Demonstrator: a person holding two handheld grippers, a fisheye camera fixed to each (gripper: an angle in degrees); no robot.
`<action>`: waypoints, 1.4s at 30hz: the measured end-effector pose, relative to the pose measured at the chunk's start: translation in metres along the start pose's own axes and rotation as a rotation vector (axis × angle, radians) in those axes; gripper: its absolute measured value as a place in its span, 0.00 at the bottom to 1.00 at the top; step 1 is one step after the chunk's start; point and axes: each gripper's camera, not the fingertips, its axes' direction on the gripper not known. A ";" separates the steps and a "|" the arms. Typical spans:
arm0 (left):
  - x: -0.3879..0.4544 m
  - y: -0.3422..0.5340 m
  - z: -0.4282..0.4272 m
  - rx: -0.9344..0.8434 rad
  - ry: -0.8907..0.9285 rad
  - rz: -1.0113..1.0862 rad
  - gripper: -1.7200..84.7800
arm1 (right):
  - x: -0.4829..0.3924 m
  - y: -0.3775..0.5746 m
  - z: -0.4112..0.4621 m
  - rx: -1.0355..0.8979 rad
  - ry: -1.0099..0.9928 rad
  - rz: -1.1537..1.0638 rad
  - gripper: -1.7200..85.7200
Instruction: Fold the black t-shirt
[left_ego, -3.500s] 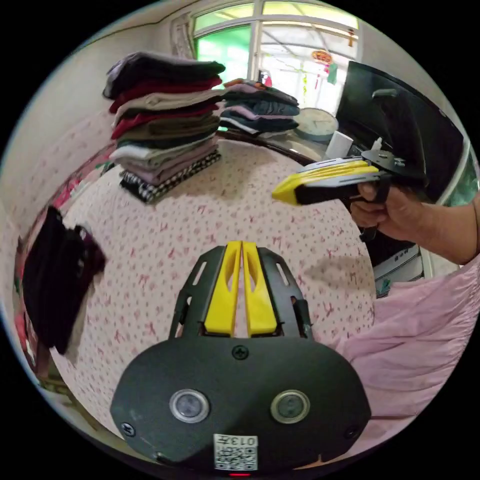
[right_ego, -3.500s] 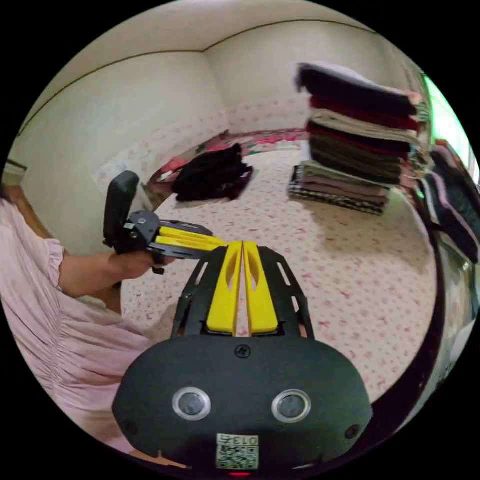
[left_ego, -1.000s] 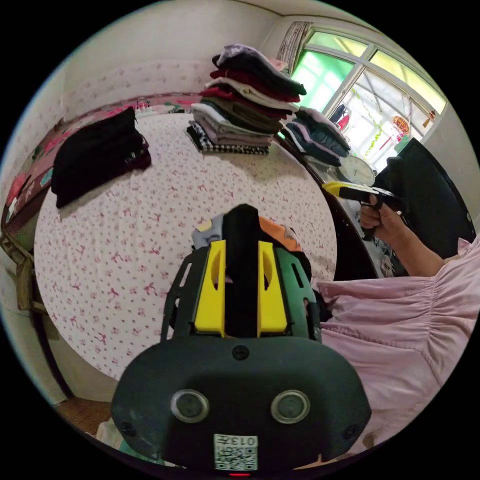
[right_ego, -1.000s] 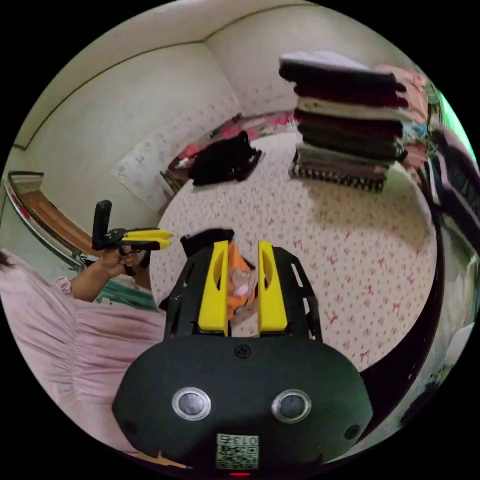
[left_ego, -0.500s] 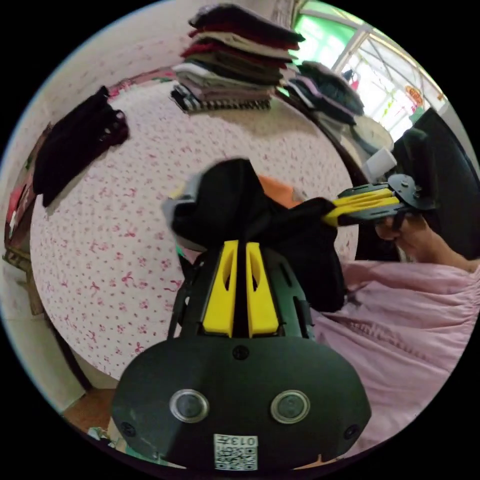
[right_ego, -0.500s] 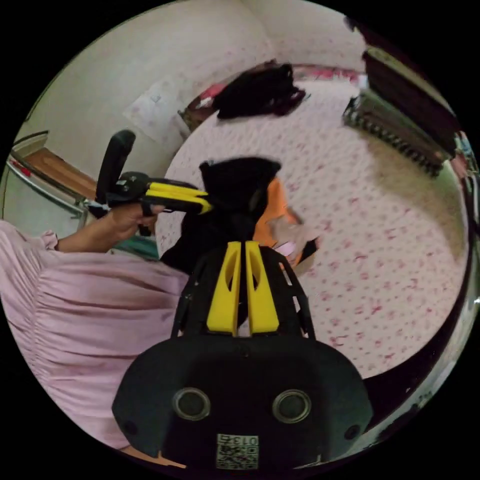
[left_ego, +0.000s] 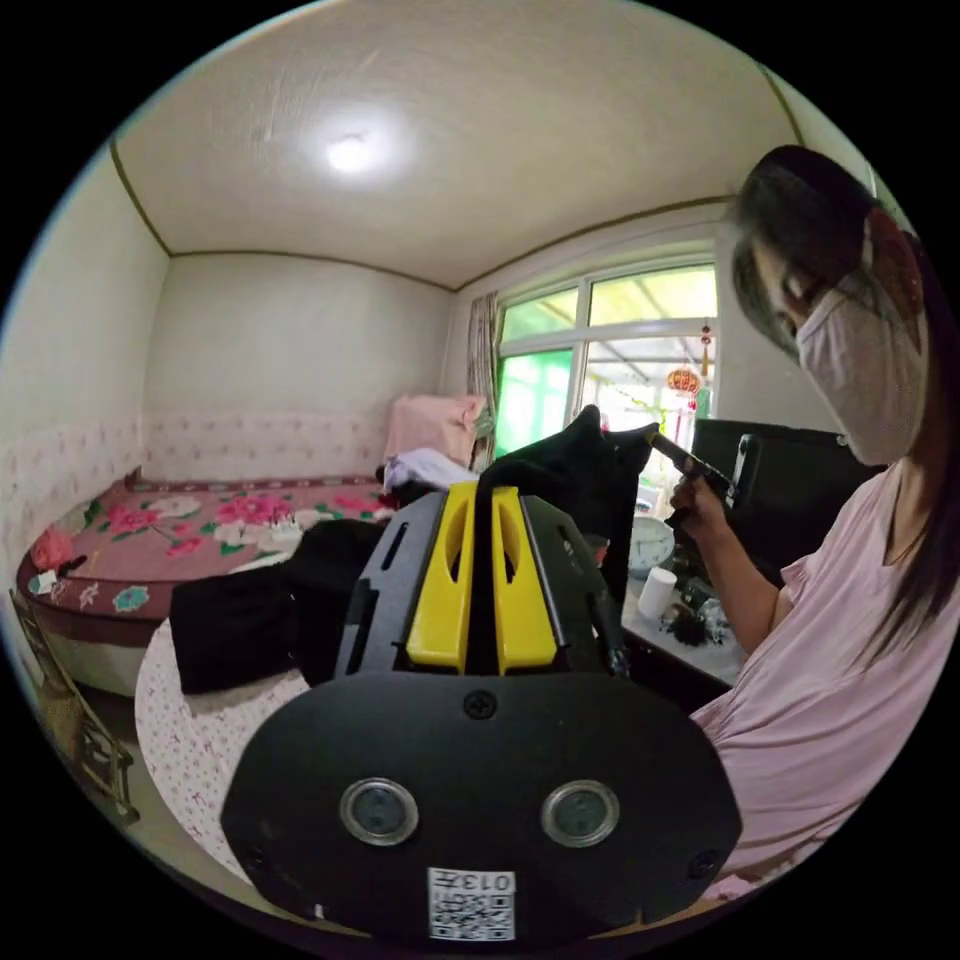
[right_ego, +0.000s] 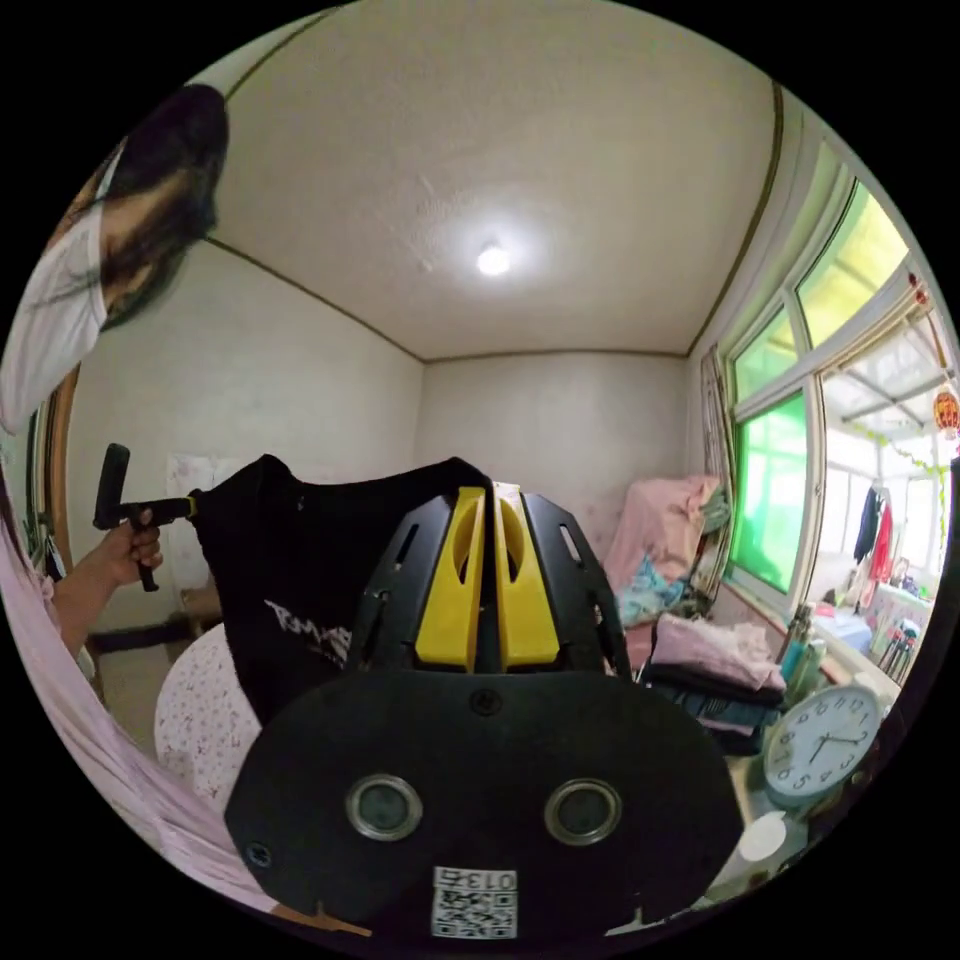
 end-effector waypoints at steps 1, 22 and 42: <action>0.003 -0.005 -0.013 0.021 -0.022 0.006 0.03 | -0.003 -0.005 -0.011 0.065 -0.001 -0.008 0.04; -0.130 0.242 -0.027 -0.663 -0.576 -0.921 0.08 | -0.006 0.288 0.152 -0.939 -0.434 0.237 0.10; -0.147 0.246 0.235 -1.280 -0.350 -0.136 0.04 | -0.024 0.401 0.112 -1.277 -0.400 0.467 0.06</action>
